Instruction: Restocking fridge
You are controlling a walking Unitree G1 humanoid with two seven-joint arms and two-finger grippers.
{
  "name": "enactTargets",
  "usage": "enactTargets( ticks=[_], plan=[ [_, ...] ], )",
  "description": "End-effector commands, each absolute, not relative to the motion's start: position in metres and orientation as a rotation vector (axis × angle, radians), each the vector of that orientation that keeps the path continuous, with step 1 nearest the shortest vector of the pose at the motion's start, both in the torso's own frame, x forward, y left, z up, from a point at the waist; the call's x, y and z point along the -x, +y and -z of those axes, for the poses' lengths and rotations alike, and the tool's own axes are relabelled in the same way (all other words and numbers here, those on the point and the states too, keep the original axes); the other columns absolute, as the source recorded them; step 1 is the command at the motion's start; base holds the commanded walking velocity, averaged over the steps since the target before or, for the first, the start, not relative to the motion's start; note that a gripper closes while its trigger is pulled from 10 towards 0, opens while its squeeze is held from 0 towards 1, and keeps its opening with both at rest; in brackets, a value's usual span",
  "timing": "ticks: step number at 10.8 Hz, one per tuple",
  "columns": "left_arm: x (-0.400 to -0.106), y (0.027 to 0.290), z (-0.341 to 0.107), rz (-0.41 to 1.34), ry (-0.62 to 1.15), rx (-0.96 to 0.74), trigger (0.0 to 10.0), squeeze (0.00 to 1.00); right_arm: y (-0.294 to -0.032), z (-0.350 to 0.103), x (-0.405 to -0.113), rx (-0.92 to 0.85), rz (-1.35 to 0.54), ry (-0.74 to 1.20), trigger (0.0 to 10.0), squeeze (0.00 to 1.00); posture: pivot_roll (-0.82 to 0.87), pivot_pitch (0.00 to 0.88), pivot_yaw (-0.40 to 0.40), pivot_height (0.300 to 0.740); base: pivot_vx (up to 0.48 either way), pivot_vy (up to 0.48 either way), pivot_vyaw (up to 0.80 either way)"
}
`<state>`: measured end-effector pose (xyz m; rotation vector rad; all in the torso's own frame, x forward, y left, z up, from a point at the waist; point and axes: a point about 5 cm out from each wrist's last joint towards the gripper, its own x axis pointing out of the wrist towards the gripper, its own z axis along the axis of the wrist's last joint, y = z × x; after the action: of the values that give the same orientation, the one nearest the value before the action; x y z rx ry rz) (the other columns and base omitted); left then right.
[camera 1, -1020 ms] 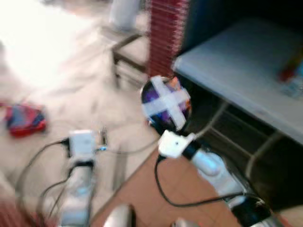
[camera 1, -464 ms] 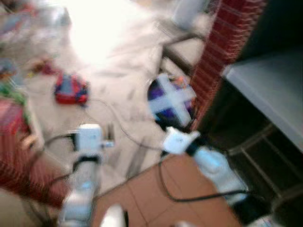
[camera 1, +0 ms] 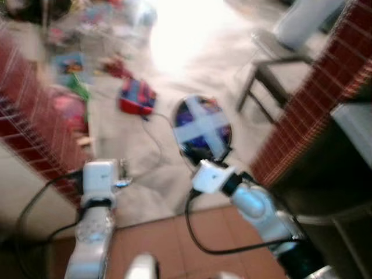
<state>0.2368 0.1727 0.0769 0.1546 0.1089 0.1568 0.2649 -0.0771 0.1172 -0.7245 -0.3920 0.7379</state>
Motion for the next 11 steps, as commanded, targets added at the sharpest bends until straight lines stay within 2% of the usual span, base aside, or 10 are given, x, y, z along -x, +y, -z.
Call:
enactTargets(
  ticks=[1,6,7,11],
  plan=[
    [-0.2354,0.1664,-0.0791,-0.145,0.100,-0.152,10.0,0.00,-0.0816,-0.1196,-0.2644,0.730,-0.723,-0.403,10.0,0.00,0.02,0.095,-0.025,0.740,0.000,0.000,0.80],
    [-0.2374,0.1641,-0.0809,-0.137,0.096,-0.145,10.0,0.00,-0.0842,-0.1213,-0.2697,0.734,-0.709,-0.395,10.0,0.00,0.02,0.104,-0.027,0.740,0.000,0.000,0.80],
    [-0.2380,0.1634,-0.0809,-0.134,0.096,-0.142,10.0,0.00,-0.0841,-0.1217,-0.2697,0.733,-0.709,-0.396,10.0,0.00,0.02,0.103,-0.027,0.740,-0.255,0.000,0.80],
    [-0.2397,0.1622,-0.0815,-0.129,0.095,-0.136,10.0,0.00,-0.0844,-0.1218,-0.2711,0.728,-0.709,-0.389,10.0,0.00,0.01,0.100,-0.029,0.740,-0.349,0.000,0.00]
  ],
)
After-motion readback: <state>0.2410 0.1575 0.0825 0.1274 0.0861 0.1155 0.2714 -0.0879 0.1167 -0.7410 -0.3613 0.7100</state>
